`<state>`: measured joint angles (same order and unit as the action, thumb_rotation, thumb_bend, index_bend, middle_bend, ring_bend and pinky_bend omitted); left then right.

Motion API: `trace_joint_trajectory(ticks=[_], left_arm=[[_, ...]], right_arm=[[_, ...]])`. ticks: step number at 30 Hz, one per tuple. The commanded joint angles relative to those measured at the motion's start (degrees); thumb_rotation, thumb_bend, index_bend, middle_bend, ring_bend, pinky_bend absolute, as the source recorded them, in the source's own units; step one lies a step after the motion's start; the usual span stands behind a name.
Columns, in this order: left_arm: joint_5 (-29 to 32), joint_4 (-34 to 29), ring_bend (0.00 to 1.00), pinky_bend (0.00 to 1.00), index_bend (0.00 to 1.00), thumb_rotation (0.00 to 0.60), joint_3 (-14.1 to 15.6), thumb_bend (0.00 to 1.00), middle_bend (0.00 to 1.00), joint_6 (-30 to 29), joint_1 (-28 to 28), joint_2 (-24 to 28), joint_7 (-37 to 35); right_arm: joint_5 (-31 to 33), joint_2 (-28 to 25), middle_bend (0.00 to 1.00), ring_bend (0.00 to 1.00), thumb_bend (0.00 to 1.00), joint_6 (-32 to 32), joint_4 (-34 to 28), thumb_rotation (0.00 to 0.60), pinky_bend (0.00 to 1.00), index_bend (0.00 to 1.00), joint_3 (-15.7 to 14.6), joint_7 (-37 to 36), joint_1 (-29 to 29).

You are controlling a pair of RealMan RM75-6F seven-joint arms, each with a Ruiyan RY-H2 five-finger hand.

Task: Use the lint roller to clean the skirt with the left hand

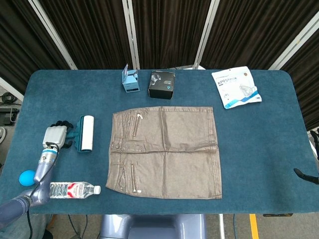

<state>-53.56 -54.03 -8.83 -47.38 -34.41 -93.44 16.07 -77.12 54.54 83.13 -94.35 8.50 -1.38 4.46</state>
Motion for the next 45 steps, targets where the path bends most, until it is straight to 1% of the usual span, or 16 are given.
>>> trace_joint_trajectory(ticks=[1,6,9,13,15,18,22,23,26,27,28,31,33,36,40,45], left_arm=[[0.03,0.87,0.17,0.25,0.31,0.6,-0.33,0.39,0.21,0.25,-0.24,-0.75,0.17],[-1.12,1.05,0.25,0.32,0.39,0.6,-0.41,0.45,0.3,-0.23,-0.05,-0.87,-0.43],[-1.94,0.95,0.3,0.35,0.46,0.6,-0.28,0.51,0.35,-0.67,0.05,-0.78,-0.63],[-3.08,0.77,0.36,0.39,0.56,0.6,-0.09,0.65,0.43,-1.12,0.18,-0.63,-1.08],[-3.78,0.51,0.37,0.4,0.57,0.6,0.04,0.7,0.44,-1.37,0.17,-0.41,-1.2],[-5.41,-0.88,0.37,0.4,0.58,0.6,0.1,0.73,0.44,-2.44,0.14,0.65,-1.44],[-7.58,-5.12,0.39,0.41,0.6,0.6,-0.03,0.75,0.45,-3.86,-0.57,3.47,-0.11],[-8.2,-7.07,0.39,0.41,0.6,0.6,-0.16,0.76,0.45,-4.15,-1.02,4.69,0.72],[-8.08,-14.24,0.39,0.42,0.6,0.6,-1.04,0.76,0.46,-3.94,-2.97,8.87,5.63],[-8.25,-19.12,0.39,0.42,0.61,0.6,-2.09,0.76,0.46,-3.01,-5.77,11.19,10.17],[-6.98,-20.79,0.39,0.42,0.61,0.6,-2.36,0.76,0.46,-2.39,-6.37,12.02,11.97],[-0.78,-27.31,0.4,0.44,0.63,0.6,-3.18,0.77,0.47,-0.08,-10.31,14.05,20.86],[2.97,-29.2,0.41,0.44,0.65,0.6,-3.06,0.78,0.49,1.61,-13.43,13.98,25.63],[8.81,-29.24,0.42,0.45,0.66,0.6,-1.87,0.79,0.49,2.31,-18.17,11.9,33.2],[13.87,-28.46,0.42,0.45,0.66,0.6,-0.38,0.79,0.49,0.46,-22.15,8.98,39.53],[17.36,-27.31,0.42,0.45,0.66,0.6,0.92,0.8,0.49,-1.0,-24.89,6.74,43.13]], right_arm=[[0.08,0.01,0.0,0.0,0.0,-0.06,0.08,0.6,0.0,0.0,0.03,-0.05,0.02],[0.2,0.02,0.0,0.0,0.0,-0.34,0.16,0.6,0.0,0.0,0.02,-0.08,0.11],[0.21,0.07,0.0,0.0,0.0,-0.47,0.2,0.6,0.0,0.0,0.0,-0.03,0.17],[0.16,0.08,0.0,0.0,0.0,-0.69,0.15,0.6,0.0,0.0,-0.1,0.0,0.24],[0.15,0.08,0.0,0.0,0.0,-0.68,0.12,0.6,0.0,0.0,-0.1,0.07,0.25],[0.28,0.01,0.0,0.0,0.0,-0.75,-0.01,0.6,0.0,0.0,-0.08,-0.01,0.24],[0.34,-0.07,0.0,0.0,0.0,-0.82,-0.1,0.6,0.0,0.0,-0.03,-0.17,0.26],[0.31,-0.1,0.0,0.0,0.0,-0.83,-0.13,0.6,0.0,0.0,-0.05,-0.23,0.26],[0.19,-0.24,0.0,0.0,0.0,-0.79,-0.26,0.6,0.0,0.0,-0.03,-0.57,0.24],[0.3,-0.4,0.0,0.0,0.0,-0.75,-0.33,0.6,0.0,0.0,0.08,-1.02,0.2],[0.32,-0.46,0.0,0.0,0.0,-0.77,-0.33,0.6,0.0,0.0,0.1,-1.14,0.2],[0.44,-0.65,0.0,0.0,0.0,-0.83,-0.36,0.6,0.0,0.0,0.18,-1.63,0.16],[0.45,-0.77,0.0,0.0,0.0,-0.81,-0.37,0.6,0.0,0.0,0.21,-1.91,0.12],[0.71,-0.97,0.0,0.0,0.0,-0.72,-0.32,0.6,0.0,0.0,0.33,-2.39,-0.02],[1.33,-0.96,0.0,0.0,0.0,-1.06,0.09,0.6,0.0,0.0,0.46,-2.62,0.0],[1.93,-0.98,0.0,0.0,0.0,-1.47,0.54,0.6,0.0,0.0,0.59,-2.99,0.03]])
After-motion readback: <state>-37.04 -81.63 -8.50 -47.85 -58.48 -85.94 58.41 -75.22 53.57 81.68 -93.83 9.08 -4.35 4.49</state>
